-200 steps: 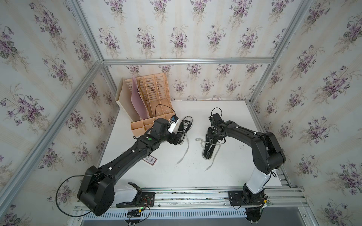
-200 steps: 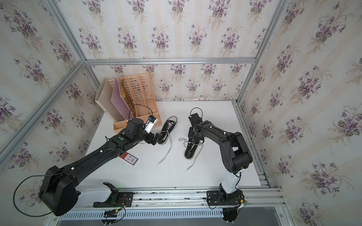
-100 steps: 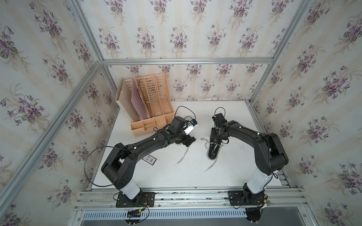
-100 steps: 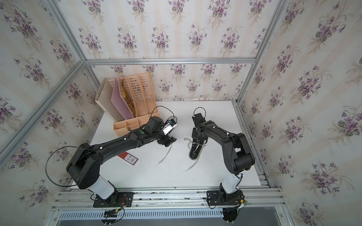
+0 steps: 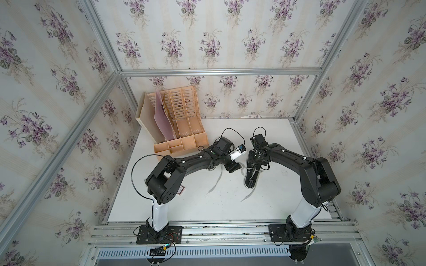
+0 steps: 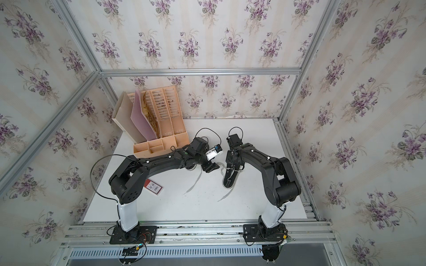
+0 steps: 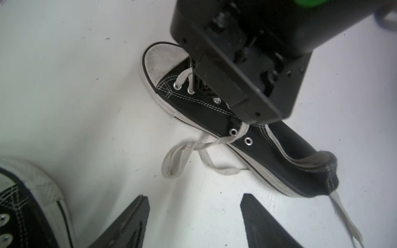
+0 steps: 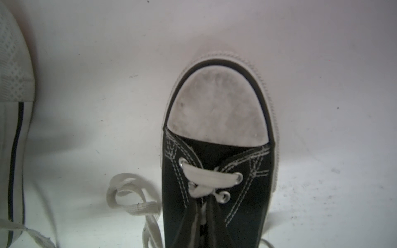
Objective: Tie the shoes
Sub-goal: Adjust the shoe at the center of the board.
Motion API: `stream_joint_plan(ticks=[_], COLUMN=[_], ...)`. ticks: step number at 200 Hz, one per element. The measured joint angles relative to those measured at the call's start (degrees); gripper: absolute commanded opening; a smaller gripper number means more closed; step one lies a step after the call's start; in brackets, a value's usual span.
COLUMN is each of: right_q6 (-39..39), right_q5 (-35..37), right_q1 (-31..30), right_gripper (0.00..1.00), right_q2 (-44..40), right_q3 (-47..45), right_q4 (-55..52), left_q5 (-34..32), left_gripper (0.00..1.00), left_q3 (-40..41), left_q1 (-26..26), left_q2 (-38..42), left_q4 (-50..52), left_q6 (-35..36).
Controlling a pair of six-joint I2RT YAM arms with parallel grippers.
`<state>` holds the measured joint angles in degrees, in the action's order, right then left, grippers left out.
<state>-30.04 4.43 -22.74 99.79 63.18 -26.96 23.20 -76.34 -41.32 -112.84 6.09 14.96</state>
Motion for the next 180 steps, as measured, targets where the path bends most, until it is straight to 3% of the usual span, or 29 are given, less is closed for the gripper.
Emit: stream_joint_plan(ticks=[103, 180], right_q6=[-1.49, -1.68], right_q5=[-1.25, -1.97], right_q1=[-0.07, -0.04], right_gripper=[0.00, 0.00], right_q2=[-0.42, -0.37], right_q3=[-0.31, -0.31], right_q4=[0.20, 0.61], left_q5=[2.03, -0.35], left_gripper=[0.56, 0.34], left_q3=[-5.55, -7.41], left_q1=[-0.11, -0.39], left_q2=[-9.38, -12.15], left_q4=[-0.79, -1.18], left_q6=[-0.48, -0.90])
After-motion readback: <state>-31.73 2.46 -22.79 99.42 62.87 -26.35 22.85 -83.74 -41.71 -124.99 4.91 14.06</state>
